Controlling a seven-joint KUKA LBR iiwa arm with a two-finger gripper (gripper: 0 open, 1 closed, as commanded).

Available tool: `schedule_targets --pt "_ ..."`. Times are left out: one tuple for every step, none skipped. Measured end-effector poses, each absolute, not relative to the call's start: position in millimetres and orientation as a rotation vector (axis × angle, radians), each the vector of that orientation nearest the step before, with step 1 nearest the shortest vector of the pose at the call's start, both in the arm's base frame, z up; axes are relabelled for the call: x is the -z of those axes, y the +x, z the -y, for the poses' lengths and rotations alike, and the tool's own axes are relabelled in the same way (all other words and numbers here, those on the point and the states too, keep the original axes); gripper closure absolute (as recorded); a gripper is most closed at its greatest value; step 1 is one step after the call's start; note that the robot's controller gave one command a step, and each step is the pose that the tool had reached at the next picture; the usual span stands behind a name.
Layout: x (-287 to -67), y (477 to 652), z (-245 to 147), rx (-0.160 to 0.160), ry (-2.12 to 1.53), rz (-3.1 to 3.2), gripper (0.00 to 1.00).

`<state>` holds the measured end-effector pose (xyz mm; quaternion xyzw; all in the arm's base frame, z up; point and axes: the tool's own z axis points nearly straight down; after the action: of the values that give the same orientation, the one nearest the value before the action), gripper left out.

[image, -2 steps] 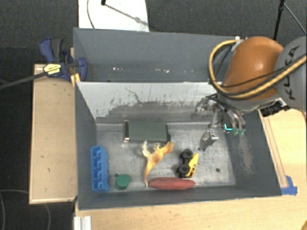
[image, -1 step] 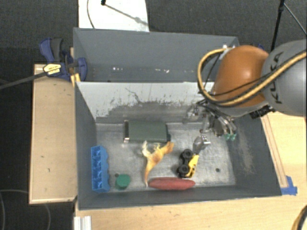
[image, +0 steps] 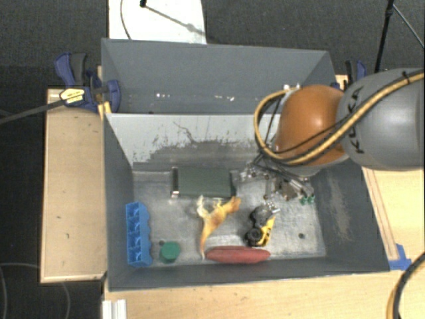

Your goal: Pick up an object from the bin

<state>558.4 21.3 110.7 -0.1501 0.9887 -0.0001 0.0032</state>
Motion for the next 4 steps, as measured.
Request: schedule_targets --pt "-94.2 572.3 -18.7 -0.011 -0.614 -3.083 0.0" --pt "-92.3 565.0 -38.1 0.006 -0.431 -3.093 0.0" --pt "-90.4 561.4 -70.1 0.008 -0.904 -2.986 0.0" --pt "-80.1 507.3 -122.2 0.0 -0.694 -3.019 1.0"
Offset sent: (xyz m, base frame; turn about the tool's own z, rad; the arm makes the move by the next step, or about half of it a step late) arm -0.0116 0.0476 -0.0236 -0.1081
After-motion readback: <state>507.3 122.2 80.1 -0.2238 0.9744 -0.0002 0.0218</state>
